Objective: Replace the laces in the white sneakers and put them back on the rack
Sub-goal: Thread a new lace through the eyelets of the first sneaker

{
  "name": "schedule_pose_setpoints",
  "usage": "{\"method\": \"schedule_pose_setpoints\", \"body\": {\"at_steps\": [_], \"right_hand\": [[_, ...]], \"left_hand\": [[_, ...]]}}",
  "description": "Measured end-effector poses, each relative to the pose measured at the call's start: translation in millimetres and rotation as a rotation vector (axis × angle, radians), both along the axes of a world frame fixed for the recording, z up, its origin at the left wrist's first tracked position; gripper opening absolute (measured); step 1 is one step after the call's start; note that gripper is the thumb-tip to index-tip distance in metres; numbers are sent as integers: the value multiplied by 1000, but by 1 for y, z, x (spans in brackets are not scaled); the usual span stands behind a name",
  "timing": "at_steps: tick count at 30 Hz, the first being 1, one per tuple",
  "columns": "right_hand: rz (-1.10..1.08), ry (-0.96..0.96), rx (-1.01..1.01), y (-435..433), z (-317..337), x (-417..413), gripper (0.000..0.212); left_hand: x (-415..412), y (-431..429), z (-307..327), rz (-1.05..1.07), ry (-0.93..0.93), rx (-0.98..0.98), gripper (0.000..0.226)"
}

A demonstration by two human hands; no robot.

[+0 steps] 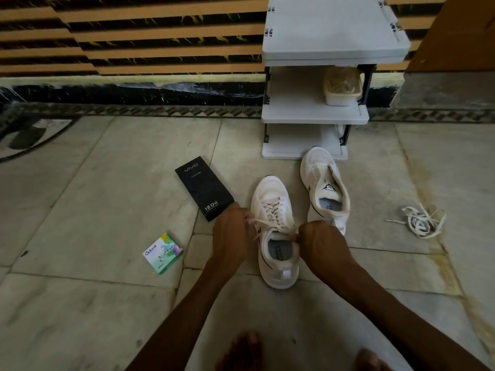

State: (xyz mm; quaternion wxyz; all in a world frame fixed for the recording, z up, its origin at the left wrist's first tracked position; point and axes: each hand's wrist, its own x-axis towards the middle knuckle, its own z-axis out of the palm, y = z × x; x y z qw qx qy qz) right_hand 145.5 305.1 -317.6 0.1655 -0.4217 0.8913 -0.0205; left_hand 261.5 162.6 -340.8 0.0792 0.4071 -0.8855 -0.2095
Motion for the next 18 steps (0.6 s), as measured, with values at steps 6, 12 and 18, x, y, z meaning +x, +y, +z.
{"method": "schedule_pose_setpoints", "body": {"at_steps": [6,12,18], "right_hand": [[44,53,16,3,7,1,19],[39,58,41,1,11,2,21],[36,49,16,1,8,2,23]], "left_hand": [[-17,-4,-1,6,-115,-124,13],[-27,-8,-1,70,-101,-148,15],[-27,-11,-1,51,-121,-147,12]]}}
